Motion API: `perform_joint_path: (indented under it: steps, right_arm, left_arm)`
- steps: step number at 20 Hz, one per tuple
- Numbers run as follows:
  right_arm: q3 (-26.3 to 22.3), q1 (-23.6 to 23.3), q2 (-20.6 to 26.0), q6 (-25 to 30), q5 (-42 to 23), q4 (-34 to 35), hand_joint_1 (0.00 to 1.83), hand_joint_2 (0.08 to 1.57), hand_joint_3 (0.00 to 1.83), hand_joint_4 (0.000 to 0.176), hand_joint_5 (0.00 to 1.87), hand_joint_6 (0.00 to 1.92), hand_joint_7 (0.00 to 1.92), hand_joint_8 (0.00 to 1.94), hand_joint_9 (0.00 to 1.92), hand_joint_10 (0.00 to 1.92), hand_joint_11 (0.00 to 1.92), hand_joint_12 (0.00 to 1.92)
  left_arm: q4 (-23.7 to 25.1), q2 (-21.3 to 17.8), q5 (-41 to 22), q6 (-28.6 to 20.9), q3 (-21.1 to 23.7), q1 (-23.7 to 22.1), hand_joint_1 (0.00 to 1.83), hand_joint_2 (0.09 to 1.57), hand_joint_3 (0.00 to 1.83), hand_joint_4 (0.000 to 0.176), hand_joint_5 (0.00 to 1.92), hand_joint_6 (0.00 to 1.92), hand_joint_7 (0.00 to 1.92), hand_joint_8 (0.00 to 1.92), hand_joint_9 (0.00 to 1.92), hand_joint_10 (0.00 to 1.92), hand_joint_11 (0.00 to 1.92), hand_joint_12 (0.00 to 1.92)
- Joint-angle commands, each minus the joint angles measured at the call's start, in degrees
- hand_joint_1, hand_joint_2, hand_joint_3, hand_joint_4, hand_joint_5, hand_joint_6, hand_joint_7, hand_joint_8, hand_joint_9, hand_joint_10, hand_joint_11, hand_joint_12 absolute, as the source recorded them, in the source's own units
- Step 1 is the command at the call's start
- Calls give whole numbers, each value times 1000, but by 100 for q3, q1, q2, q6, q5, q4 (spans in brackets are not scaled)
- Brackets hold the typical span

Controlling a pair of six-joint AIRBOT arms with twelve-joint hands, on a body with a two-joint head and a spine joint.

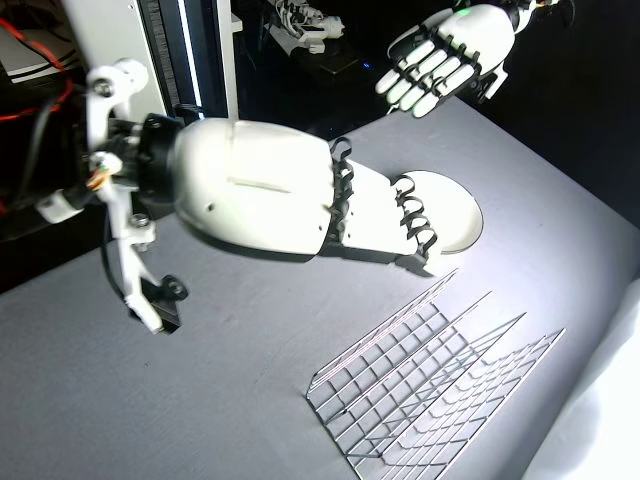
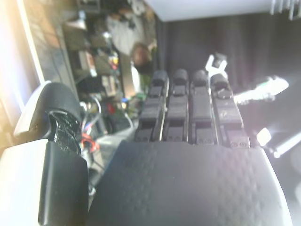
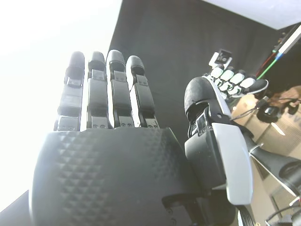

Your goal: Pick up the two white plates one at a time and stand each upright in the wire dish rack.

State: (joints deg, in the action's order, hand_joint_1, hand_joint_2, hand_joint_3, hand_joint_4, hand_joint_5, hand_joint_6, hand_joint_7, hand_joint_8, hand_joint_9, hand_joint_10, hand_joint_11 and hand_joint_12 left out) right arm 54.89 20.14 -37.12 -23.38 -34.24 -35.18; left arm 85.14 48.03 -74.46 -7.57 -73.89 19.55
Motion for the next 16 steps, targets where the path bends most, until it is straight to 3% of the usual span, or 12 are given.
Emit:
perform_joint_path:
  steps: [1, 9, 16]
  right_arm:
    - [0, -125, 38, 25, -450, 300, 38, 1388, 1, 0, 230, 3, 213, 1, 186, 2, 0, 437]
    - [-38, -491, -81, 135, -85, 163, 121, 1375, 0, 0, 254, 1, 238, 1, 210, 5, 0, 477]
    - [-180, -421, -79, 645, -201, 163, 109, 1378, 0, 0, 213, 1, 210, 1, 186, 1, 0, 469]
  left_arm:
    - [-437, 41, -176, 51, -39, 52, 0, 1226, 0, 0, 67, 4, 31, 2, 5, 2, 0, 0]
    - [-247, 465, 307, 454, -234, 554, 0, 1221, 0, 0, 56, 4, 28, 9, 9, 3, 0, 0]
    - [-127, 696, 788, 754, -705, 978, 0, 1213, 0, 0, 54, 0, 36, 5, 15, 2, 0, 0]
